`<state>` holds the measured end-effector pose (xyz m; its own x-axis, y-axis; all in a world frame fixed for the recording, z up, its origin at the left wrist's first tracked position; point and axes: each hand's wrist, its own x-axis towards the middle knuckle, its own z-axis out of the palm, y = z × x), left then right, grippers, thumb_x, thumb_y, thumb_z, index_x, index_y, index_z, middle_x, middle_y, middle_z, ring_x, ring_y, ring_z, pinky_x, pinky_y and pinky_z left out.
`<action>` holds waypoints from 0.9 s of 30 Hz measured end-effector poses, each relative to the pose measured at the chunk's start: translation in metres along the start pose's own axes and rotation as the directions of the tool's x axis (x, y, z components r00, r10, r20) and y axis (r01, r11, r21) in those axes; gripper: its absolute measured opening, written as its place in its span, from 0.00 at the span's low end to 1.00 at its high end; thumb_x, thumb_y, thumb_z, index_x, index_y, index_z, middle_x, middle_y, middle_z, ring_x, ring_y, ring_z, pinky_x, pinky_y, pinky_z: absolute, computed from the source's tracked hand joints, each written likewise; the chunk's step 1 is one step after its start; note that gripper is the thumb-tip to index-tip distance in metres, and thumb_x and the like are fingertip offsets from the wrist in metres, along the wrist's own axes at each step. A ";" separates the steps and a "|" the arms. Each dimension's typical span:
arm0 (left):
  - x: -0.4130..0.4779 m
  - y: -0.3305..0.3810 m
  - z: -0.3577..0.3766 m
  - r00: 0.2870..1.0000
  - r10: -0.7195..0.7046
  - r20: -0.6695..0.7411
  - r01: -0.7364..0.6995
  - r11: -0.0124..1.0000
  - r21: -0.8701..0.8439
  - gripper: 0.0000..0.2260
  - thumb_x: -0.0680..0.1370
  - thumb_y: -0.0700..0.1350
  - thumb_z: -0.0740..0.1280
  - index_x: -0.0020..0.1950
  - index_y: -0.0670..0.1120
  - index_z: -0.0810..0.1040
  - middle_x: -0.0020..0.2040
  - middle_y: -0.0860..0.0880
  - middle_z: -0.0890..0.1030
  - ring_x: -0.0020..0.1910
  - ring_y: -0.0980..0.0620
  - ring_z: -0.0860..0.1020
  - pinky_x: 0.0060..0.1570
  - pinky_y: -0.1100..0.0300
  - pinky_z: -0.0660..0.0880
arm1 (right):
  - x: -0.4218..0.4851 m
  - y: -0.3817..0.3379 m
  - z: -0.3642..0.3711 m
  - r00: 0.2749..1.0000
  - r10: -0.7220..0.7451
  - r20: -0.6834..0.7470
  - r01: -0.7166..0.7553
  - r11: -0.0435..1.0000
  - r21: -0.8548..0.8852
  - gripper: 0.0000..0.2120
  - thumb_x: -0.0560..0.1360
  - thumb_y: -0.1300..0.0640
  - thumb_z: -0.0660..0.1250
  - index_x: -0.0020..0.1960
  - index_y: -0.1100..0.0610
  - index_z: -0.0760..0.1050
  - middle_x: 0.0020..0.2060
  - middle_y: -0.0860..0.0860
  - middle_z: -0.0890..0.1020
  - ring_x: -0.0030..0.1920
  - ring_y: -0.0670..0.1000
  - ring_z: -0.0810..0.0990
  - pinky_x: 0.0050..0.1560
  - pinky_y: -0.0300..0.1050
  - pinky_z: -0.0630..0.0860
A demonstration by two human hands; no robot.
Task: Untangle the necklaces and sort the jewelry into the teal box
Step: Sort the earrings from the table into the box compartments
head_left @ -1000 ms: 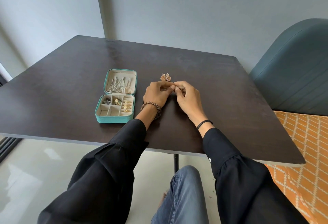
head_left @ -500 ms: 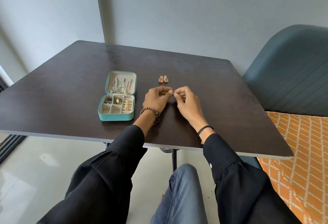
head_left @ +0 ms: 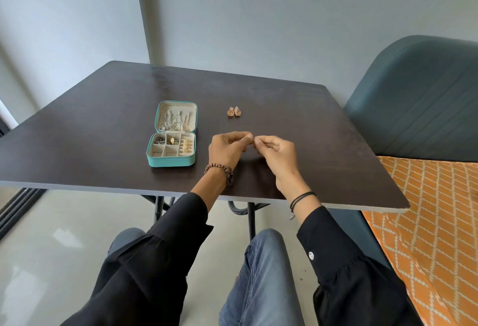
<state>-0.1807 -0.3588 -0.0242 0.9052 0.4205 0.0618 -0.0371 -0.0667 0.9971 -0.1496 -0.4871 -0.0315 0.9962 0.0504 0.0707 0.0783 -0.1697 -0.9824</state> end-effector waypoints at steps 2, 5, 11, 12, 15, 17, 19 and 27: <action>-0.006 0.000 -0.001 0.999 -0.050 0.010 0.051 0.996 -0.067 0.04 0.74 0.47 0.75 0.46 0.48 0.87 0.41 0.51 0.87 0.42 0.54 0.84 0.48 0.60 0.80 | -0.007 -0.004 -0.003 0.999 0.029 -0.013 -0.028 0.998 0.056 0.05 0.77 0.57 0.74 0.52 0.55 0.85 0.42 0.50 0.88 0.45 0.47 0.86 0.55 0.43 0.82; -0.015 0.005 -0.003 0.993 -0.119 0.022 0.121 0.980 -0.160 0.05 0.74 0.47 0.75 0.46 0.47 0.87 0.43 0.48 0.87 0.47 0.52 0.85 0.51 0.56 0.81 | -0.018 -0.013 -0.007 0.999 0.032 -0.019 -0.031 0.997 0.065 0.06 0.77 0.56 0.73 0.52 0.56 0.85 0.41 0.50 0.88 0.43 0.46 0.85 0.52 0.40 0.81; -0.033 0.035 -0.018 0.970 -0.178 0.166 0.226 0.911 -0.345 0.18 0.81 0.53 0.64 0.54 0.40 0.84 0.47 0.43 0.86 0.49 0.48 0.85 0.52 0.57 0.81 | -0.033 -0.039 -0.014 0.994 0.111 0.012 -0.111 0.974 0.199 0.14 0.82 0.49 0.66 0.49 0.56 0.85 0.44 0.53 0.88 0.47 0.50 0.87 0.51 0.41 0.83; -0.034 0.037 -0.021 0.965 -0.177 0.193 0.235 0.912 -0.338 0.20 0.81 0.55 0.63 0.55 0.40 0.84 0.48 0.43 0.86 0.50 0.48 0.85 0.53 0.56 0.81 | -0.034 -0.043 -0.016 0.991 0.134 0.020 -0.135 0.967 0.214 0.17 0.83 0.47 0.63 0.49 0.57 0.85 0.44 0.53 0.88 0.47 0.49 0.88 0.51 0.41 0.83; -0.035 0.038 -0.028 0.954 -0.178 0.241 0.252 0.913 -0.322 0.22 0.82 0.56 0.59 0.56 0.41 0.84 0.50 0.44 0.86 0.52 0.48 0.85 0.56 0.55 0.79 | -0.038 -0.050 -0.017 0.983 0.174 0.058 -0.183 0.951 0.251 0.24 0.85 0.44 0.57 0.52 0.61 0.85 0.45 0.55 0.88 0.47 0.51 0.88 0.49 0.40 0.82; -0.034 0.038 -0.029 0.953 -0.178 0.247 0.252 0.915 -0.315 0.22 0.83 0.55 0.57 0.57 0.41 0.84 0.51 0.44 0.86 0.52 0.48 0.85 0.57 0.55 0.79 | -0.040 -0.052 -0.018 0.983 0.172 0.059 -0.182 0.950 0.253 0.27 0.85 0.44 0.55 0.54 0.62 0.84 0.46 0.56 0.88 0.47 0.51 0.88 0.49 0.39 0.83; -0.034 0.038 -0.028 0.953 -0.176 0.245 0.250 0.916 -0.315 0.22 0.84 0.55 0.57 0.57 0.41 0.84 0.51 0.44 0.86 0.52 0.48 0.85 0.57 0.54 0.79 | -0.040 -0.052 -0.018 0.984 0.169 0.051 -0.176 0.952 0.252 0.27 0.86 0.43 0.54 0.54 0.62 0.84 0.46 0.57 0.88 0.48 0.52 0.88 0.50 0.40 0.83; -0.038 0.031 -0.032 0.951 -0.191 0.244 0.257 0.925 -0.280 0.17 0.82 0.52 0.62 0.57 0.42 0.83 0.50 0.45 0.86 0.51 0.49 0.85 0.54 0.57 0.81 | -0.045 -0.044 -0.019 0.984 0.157 0.083 -0.172 0.960 0.223 0.28 0.85 0.42 0.53 0.55 0.62 0.84 0.48 0.57 0.88 0.49 0.52 0.88 0.52 0.43 0.82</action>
<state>-0.2297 -0.3476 0.0059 0.9711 0.1916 -0.1422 0.0802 0.2995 0.9507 -0.1975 -0.5004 0.0120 0.9896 0.1051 -0.0987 -0.1042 0.0480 -0.9934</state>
